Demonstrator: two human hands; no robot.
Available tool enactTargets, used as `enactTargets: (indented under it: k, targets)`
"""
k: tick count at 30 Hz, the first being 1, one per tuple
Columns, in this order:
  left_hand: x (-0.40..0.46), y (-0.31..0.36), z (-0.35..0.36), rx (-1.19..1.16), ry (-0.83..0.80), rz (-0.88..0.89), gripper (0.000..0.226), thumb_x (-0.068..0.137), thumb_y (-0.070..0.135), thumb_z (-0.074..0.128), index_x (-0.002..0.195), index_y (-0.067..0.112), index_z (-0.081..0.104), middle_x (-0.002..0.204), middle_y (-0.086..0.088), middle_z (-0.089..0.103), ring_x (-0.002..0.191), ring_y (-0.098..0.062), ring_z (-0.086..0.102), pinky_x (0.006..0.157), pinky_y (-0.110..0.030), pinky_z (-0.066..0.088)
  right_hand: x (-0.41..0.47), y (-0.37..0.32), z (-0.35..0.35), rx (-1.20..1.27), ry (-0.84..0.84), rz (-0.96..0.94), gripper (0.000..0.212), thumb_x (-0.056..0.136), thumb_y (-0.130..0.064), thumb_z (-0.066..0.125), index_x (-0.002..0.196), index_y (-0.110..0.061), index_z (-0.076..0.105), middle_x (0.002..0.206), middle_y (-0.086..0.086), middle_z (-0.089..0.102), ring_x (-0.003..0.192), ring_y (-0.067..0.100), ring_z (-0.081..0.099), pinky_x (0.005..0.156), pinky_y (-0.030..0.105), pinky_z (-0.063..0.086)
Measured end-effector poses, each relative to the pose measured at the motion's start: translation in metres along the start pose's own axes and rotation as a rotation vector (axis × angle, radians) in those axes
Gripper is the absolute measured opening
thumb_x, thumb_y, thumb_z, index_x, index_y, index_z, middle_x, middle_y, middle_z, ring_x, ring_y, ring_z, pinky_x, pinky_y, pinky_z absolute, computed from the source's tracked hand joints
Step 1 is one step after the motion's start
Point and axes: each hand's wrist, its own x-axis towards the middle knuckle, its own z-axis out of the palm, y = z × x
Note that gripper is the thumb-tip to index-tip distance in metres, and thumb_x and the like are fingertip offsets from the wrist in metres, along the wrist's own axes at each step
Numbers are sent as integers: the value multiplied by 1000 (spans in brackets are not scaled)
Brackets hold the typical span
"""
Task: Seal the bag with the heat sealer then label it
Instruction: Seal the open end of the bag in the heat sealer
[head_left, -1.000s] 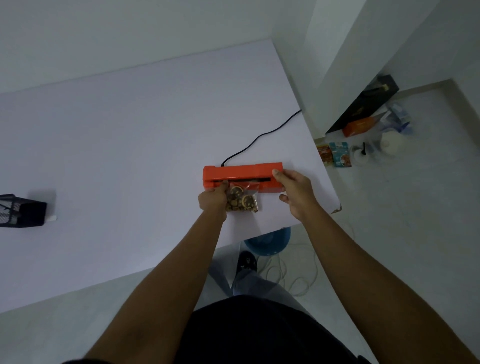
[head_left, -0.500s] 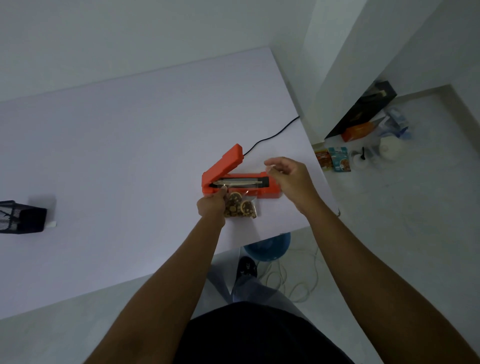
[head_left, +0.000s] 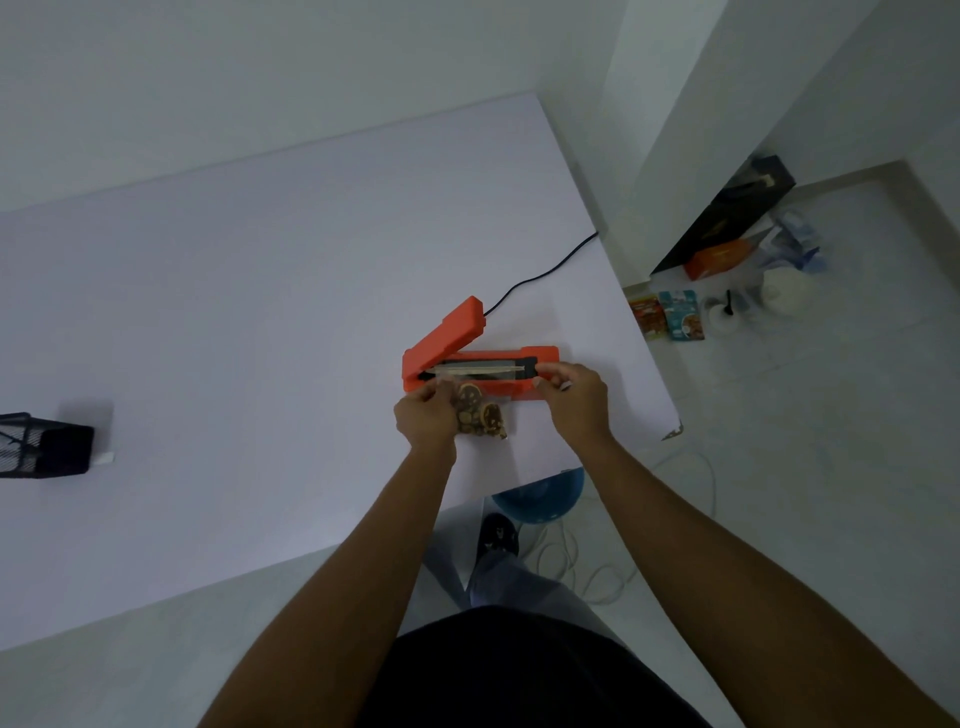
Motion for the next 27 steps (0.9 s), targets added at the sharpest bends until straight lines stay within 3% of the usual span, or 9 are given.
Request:
enactTargets:
  k: [3,6,9,13,17,21,27]
  targets:
    - [-3,4,1,15,12,50,22,92,19,67,110,7,73,98,-6,73,90,-24,70,85,-43,61,-1,2,3,-8,4,-16,28,90,-11,72,118,-14,73,93,9,66,81,18,62,80,22,56]
    - [-7,6,3,45,-2,120,23,92,19,67,112,9,73,95,-1,70,92,-23,69,87,-39,60,-2,2,2,-20,7,-33,32,90,-10,72,122,-13,71,93,6,64,80,14,59,73,4,46]
    - [-11,6,3,87,-45,207,19,92,21,67,107,13,75,94,3,72,92,-19,69,90,-37,58,-1,2,1,-22,5,-39,33,89,-9,72,123,-11,70,92,2,61,80,12,57,68,-2,43]
    - [-13,4,1,138,-114,330,18,94,21,66,107,15,76,104,0,74,94,-17,70,94,-34,57,0,4,1,-19,6,-35,34,89,-9,73,122,-11,71,92,2,61,82,13,58,70,1,43]
    - [-17,4,-8,132,-267,487,14,94,16,64,102,10,74,99,-3,75,91,-13,72,88,-29,59,1,4,1,16,3,-16,33,89,-7,72,122,-11,71,90,1,60,80,12,56,72,4,47]
    - [-21,3,-19,103,-404,444,20,95,19,63,109,6,70,104,-4,75,93,-13,73,82,-27,60,1,5,-2,160,-46,75,29,90,-8,70,119,-14,72,93,3,64,85,20,62,85,26,57]
    - [-29,4,-45,73,-496,425,19,96,21,61,106,8,71,98,-3,76,91,-12,73,76,-24,60,-23,-2,-9,410,-73,175,18,96,-12,63,110,-15,73,98,2,73,80,17,66,64,16,52]
